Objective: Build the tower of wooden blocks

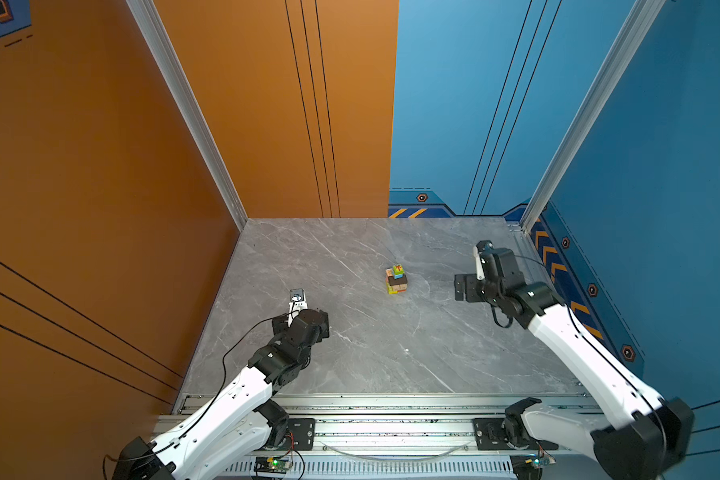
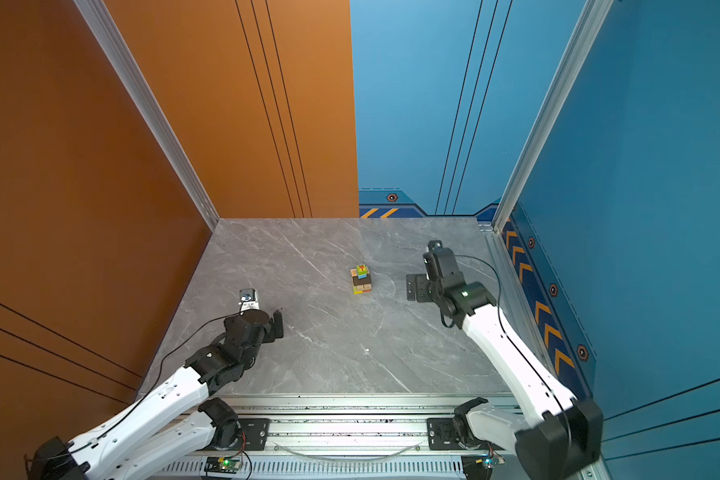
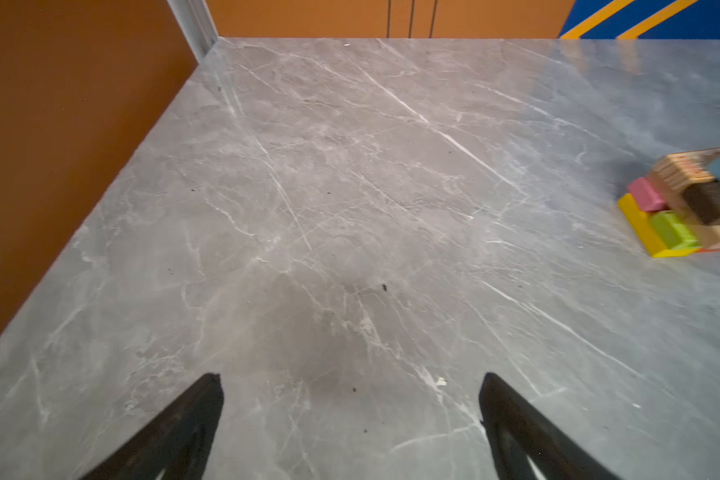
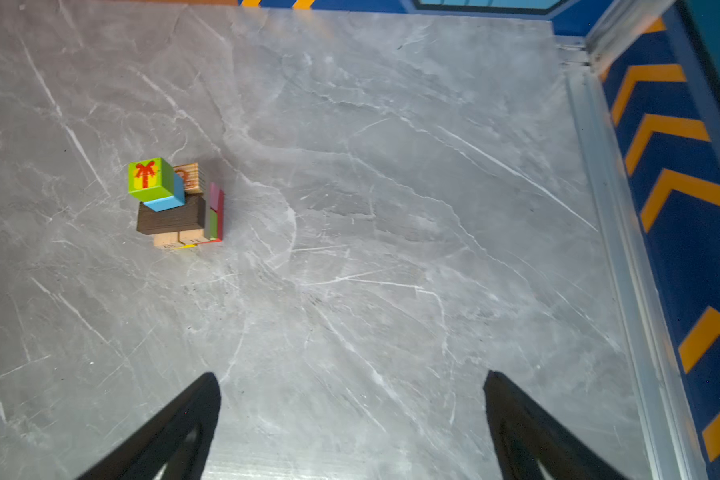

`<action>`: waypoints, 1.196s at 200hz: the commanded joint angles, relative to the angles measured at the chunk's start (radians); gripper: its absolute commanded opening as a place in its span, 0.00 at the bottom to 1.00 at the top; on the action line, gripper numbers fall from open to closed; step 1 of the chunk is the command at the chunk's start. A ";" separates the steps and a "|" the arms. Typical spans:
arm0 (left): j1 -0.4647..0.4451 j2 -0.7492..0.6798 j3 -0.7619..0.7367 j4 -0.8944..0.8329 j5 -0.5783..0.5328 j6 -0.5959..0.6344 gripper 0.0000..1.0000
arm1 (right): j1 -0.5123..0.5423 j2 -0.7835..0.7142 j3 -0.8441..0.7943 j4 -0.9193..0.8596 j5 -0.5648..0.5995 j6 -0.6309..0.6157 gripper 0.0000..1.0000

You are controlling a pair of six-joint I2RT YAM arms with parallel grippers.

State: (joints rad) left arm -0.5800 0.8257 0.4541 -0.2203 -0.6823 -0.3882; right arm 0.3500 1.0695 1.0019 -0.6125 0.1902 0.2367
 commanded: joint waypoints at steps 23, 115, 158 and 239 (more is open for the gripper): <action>0.065 -0.001 -0.094 0.367 -0.172 0.272 0.98 | -0.080 -0.191 -0.192 0.167 0.025 0.001 1.00; 0.348 0.246 -0.280 0.940 0.127 0.366 0.98 | -0.184 -0.163 -0.553 0.697 0.094 -0.114 1.00; 0.421 0.444 -0.224 1.112 0.204 0.397 0.98 | -0.306 -0.041 -0.642 0.993 0.004 -0.110 1.00; 0.483 0.725 -0.116 1.198 0.357 0.409 0.98 | -0.360 0.443 -0.632 1.475 -0.085 -0.134 1.00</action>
State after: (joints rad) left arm -0.1471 1.6012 0.2443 1.0771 -0.4297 0.0402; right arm 0.0051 1.3983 0.3851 0.5846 0.1528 0.1261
